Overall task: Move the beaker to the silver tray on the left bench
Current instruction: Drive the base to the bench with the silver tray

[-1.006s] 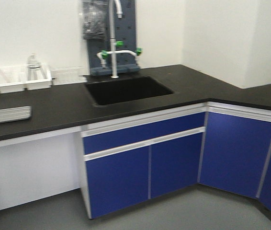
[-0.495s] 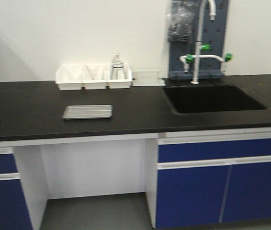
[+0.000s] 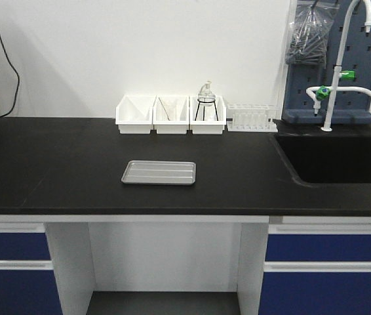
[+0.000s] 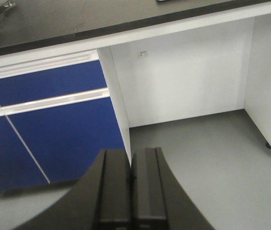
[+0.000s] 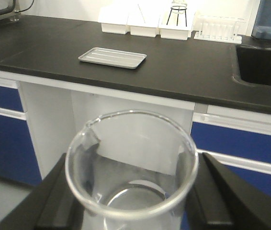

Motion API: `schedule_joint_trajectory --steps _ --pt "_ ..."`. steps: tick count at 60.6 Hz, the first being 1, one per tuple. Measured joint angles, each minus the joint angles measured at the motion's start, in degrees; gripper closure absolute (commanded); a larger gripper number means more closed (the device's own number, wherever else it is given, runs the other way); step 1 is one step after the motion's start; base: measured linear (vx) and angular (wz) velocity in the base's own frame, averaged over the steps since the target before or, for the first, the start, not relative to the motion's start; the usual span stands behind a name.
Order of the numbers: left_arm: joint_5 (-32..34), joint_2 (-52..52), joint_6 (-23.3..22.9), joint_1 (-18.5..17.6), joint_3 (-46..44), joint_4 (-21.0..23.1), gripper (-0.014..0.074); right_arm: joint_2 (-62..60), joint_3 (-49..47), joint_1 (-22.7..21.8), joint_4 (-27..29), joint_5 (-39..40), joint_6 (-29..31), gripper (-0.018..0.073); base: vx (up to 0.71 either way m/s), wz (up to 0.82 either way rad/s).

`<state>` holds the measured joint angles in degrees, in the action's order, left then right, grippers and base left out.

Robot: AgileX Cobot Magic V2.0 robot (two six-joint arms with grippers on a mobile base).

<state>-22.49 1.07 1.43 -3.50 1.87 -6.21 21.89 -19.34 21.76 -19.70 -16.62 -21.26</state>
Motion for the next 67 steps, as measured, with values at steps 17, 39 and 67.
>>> schedule_joint_trajectory --steps 17,39,67 --pt "0.0 0.0 0.0 0.0 0.0 0.0 0.0595 0.0 0.0 0.0 0.0 -0.05 0.0 0.0571 0.42 -0.01" --pt "0.0 0.0 0.0 0.0 0.0 0.0 0.0595 0.0 0.0 0.0 0.0 -0.16 0.0 0.0571 0.43 0.04" --pt "0.0 0.0 0.0 0.0 0.0 0.0 0.0595 0.0 0.0 0.0 0.0 -0.16 0.0 0.0571 0.41 0.11"
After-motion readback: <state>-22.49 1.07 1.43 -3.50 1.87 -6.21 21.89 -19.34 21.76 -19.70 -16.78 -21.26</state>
